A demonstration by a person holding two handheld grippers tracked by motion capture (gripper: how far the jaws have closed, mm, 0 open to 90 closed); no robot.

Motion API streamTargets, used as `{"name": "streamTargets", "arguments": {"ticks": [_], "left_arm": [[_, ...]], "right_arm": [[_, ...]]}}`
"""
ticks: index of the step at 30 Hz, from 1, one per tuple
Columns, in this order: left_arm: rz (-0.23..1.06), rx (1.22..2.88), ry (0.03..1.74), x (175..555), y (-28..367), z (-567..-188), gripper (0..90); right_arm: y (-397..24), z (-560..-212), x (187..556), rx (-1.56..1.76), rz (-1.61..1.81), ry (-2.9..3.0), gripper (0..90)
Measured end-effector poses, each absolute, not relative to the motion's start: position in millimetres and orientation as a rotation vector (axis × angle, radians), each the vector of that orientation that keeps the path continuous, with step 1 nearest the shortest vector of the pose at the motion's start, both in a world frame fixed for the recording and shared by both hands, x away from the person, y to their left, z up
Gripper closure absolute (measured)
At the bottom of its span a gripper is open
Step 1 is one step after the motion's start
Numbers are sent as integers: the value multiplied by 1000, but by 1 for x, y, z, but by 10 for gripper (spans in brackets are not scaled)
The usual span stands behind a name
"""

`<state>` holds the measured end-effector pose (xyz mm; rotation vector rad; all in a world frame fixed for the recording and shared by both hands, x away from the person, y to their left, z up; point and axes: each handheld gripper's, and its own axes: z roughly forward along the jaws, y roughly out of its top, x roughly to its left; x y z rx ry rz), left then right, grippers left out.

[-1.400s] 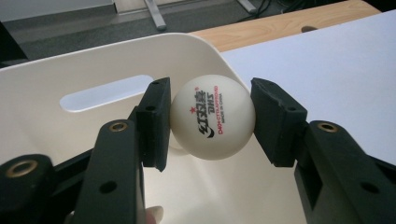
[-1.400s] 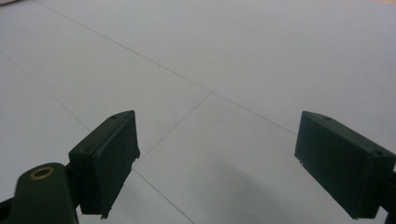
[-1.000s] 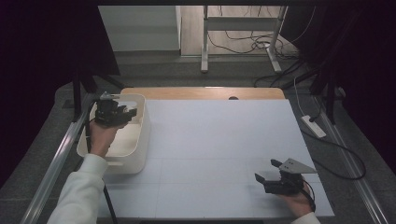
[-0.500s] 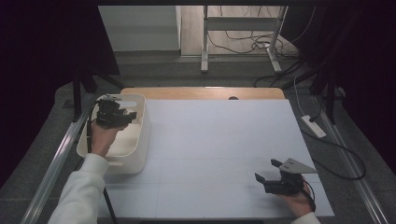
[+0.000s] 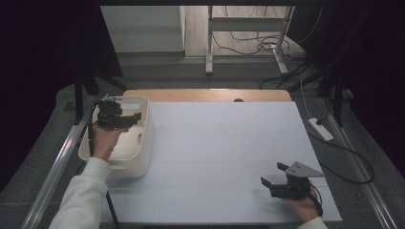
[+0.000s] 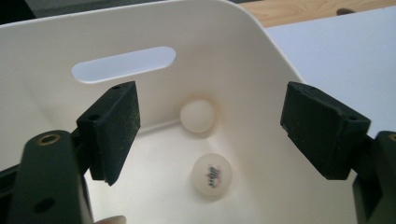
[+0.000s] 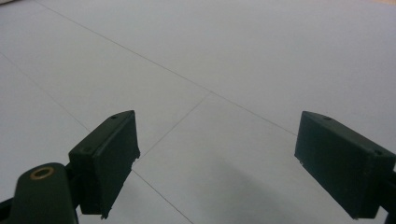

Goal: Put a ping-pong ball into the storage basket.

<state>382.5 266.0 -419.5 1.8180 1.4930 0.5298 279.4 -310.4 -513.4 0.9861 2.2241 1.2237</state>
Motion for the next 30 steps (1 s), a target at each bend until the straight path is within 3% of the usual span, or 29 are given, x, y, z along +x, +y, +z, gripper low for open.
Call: {"name": "streamTargets", "arguments": {"ticks": [12,30], "left_arm": [[448,1721,1367,370,261,-406,184],[448,1693,1226,348,246,-391,182]], "right_arm": [[-310,-514,281,985,1232,2225,133],[-309,-515,281,989,1236,2229,133]]}}
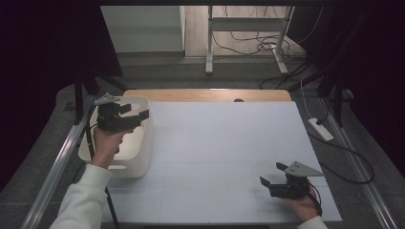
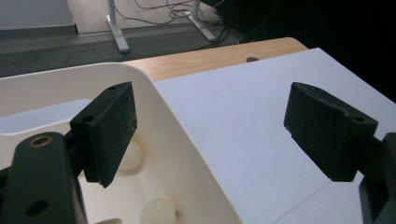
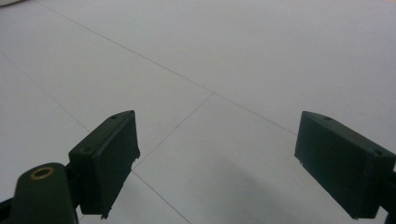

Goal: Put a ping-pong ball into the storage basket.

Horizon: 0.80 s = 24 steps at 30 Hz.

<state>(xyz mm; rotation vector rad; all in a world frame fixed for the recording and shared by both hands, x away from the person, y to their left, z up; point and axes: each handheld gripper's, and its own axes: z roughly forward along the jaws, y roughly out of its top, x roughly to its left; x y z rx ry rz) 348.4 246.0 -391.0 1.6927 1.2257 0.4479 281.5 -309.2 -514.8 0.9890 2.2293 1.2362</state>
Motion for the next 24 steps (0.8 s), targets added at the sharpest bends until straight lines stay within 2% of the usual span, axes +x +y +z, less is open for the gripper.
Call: {"name": "streamTargets", "arguments": {"ticks": [24], "left_arm": [[378,1703,1049,325,214,-388,196]], "right_arm": [[-308,-514,282,978,1235,2235,134]]}}
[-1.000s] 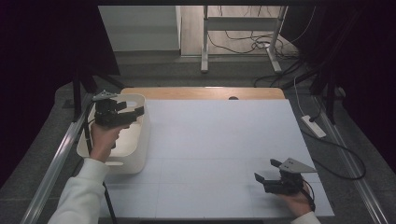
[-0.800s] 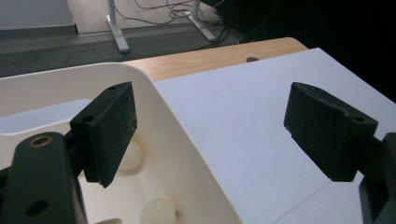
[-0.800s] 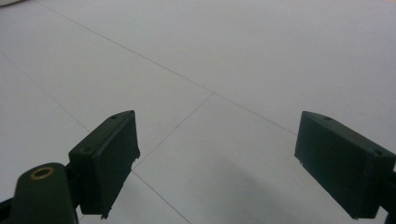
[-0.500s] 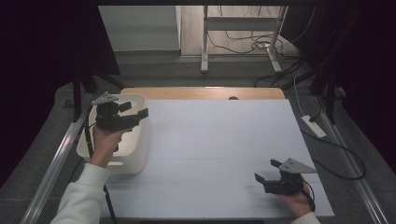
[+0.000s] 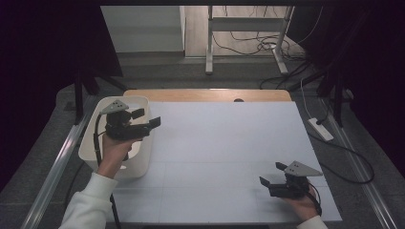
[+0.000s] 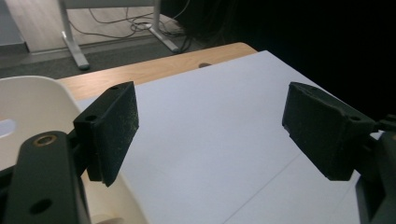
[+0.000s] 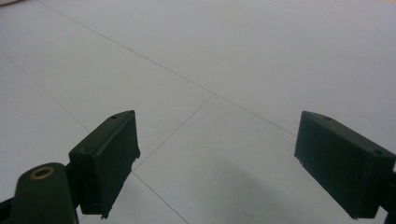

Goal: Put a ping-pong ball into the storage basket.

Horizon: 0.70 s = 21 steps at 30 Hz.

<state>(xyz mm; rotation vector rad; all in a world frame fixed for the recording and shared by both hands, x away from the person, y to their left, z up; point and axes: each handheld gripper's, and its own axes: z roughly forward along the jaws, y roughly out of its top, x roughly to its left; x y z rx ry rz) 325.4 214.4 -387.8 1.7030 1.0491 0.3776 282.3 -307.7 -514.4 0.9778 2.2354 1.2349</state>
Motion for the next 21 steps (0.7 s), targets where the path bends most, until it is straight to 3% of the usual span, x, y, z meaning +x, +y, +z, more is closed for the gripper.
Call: {"name": "streamTargets", "arguments": {"ticks": [21], "left_arm": [[296,1778,839,292,170,-390,198]], "right_arm": [[-306,-513,282,968,1236,2236,134]]}}
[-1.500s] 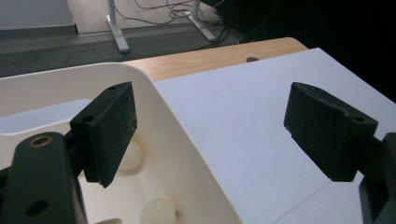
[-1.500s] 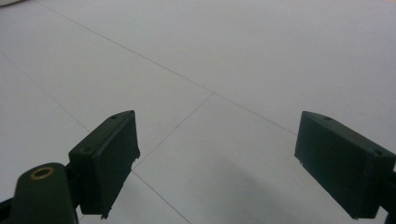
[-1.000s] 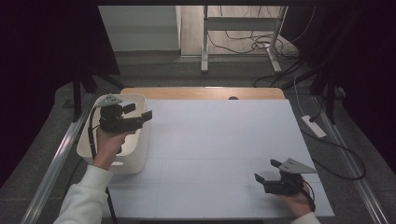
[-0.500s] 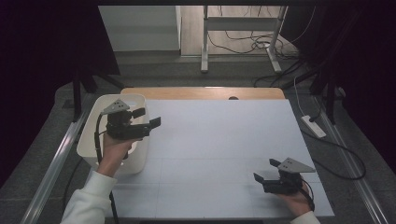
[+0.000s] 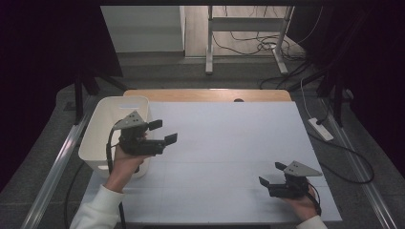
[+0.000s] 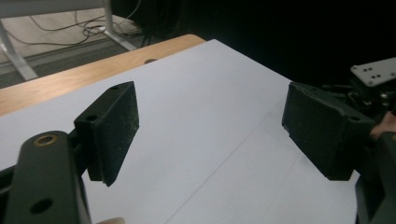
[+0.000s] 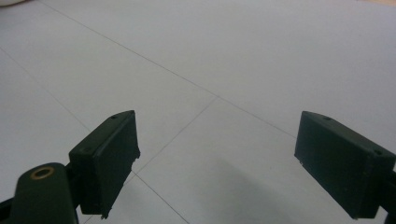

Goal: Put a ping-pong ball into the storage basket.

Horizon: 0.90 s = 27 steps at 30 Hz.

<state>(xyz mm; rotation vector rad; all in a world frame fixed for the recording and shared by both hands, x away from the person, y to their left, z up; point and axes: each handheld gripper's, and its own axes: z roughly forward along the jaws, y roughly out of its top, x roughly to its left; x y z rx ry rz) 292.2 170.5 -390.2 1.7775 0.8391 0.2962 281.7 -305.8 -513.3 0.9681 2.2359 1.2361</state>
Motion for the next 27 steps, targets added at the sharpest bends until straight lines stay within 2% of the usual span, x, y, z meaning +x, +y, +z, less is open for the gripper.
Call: {"name": "streamTargets", "arguments": {"ticks": [14,27], "left_arm": [[271,1818,816,282,150,-407,197],[235,1839,820,265,146,-432,197]], "right_arm": [[-304,-513,283,958,1240,2244,134],[-304,-513,283,954,1239,2243,134]]}}
